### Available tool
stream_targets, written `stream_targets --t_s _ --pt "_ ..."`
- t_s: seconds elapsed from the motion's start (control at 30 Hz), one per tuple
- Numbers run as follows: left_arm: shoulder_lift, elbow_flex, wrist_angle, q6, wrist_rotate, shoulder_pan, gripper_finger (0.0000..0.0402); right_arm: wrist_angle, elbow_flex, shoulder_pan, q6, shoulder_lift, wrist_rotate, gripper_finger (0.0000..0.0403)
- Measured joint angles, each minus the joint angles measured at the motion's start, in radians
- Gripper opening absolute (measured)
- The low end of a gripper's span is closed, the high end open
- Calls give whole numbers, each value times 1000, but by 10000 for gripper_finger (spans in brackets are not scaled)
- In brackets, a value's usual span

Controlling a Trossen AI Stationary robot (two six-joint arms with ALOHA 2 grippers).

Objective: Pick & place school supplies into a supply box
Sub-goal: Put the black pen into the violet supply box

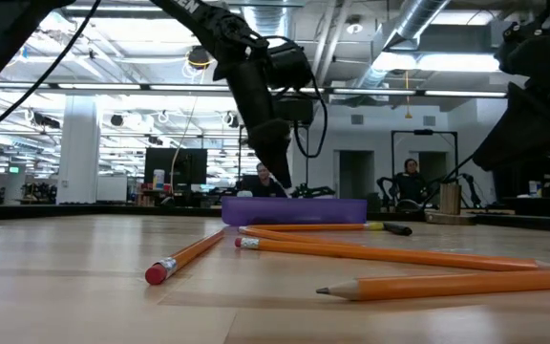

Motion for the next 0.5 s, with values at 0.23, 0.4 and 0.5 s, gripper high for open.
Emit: stream_targets --t_s 0.23,0.4,0.5 --pt "-131 19 -17 -36 61 -32 136 63 0 0 -7 0 6 162" --pt "-356 -36 69 -90 176 -84 137 86 0 -1 -5 0 79 162" --pt "-506 -149 165 -126 178 -139 137 113 0 -1 19 0 163 162"
